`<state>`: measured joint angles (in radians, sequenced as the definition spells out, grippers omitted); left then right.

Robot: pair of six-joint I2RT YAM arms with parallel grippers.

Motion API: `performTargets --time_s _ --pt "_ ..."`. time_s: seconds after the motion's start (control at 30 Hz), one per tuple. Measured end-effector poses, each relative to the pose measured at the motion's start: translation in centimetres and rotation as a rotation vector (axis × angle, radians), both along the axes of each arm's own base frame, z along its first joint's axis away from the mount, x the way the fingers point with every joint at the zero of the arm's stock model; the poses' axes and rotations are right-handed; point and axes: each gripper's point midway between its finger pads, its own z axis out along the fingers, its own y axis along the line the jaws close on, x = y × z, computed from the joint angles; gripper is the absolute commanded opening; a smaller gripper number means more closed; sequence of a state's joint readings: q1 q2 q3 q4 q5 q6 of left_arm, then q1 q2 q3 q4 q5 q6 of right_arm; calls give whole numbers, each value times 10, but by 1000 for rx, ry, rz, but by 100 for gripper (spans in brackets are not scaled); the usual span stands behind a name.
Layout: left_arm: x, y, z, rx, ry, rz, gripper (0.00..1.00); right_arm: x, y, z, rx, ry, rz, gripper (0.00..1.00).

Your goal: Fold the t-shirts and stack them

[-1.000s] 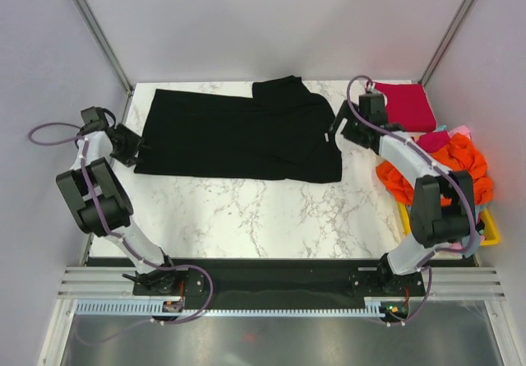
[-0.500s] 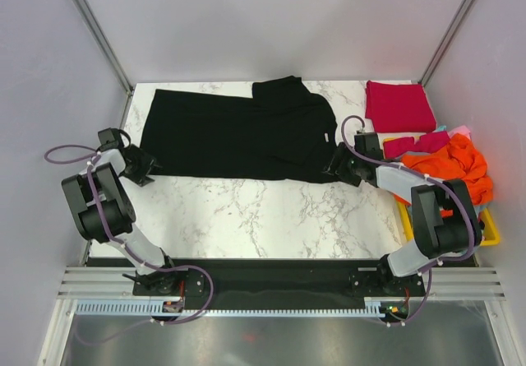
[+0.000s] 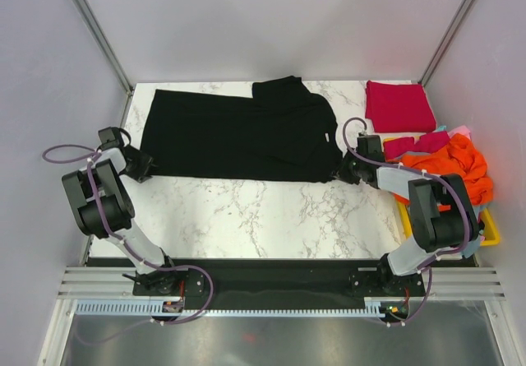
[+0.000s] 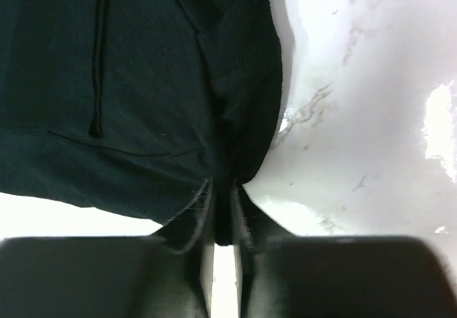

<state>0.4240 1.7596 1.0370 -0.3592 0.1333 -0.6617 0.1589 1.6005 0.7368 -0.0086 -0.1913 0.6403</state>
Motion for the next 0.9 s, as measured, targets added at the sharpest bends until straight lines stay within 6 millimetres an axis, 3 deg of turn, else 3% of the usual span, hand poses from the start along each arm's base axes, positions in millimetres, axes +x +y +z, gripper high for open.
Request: performTargets --time_s 0.07,0.13,0.17,0.37,0.53,0.73,0.83,0.9 --pt "2 2 -2 0 0 10 31 1 -5 0 6 -2 -7 11" --pt "8 3 -5 -9 -2 23 4 2 -13 -1 9 -2 -24 4" --pt "11 4 -6 -11 -7 25 2 3 -17 -1 11 0 -34 1" --pt "18 -2 -5 -29 -45 4 2 4 -35 4 17 -10 -82 0" --pt "-16 -25 5 -40 -50 -9 2 1 -48 26 -13 -51 -116 0" --pt "-46 -44 42 -31 -143 -28 2 -7 -61 57 -59 -109 -154 0" --pt "-62 -53 53 -31 -171 -33 6 -16 -67 62 -79 -118 -176 8" --pt "-74 -58 57 -30 -179 -34 15 -28 -71 60 -91 -110 -194 34"
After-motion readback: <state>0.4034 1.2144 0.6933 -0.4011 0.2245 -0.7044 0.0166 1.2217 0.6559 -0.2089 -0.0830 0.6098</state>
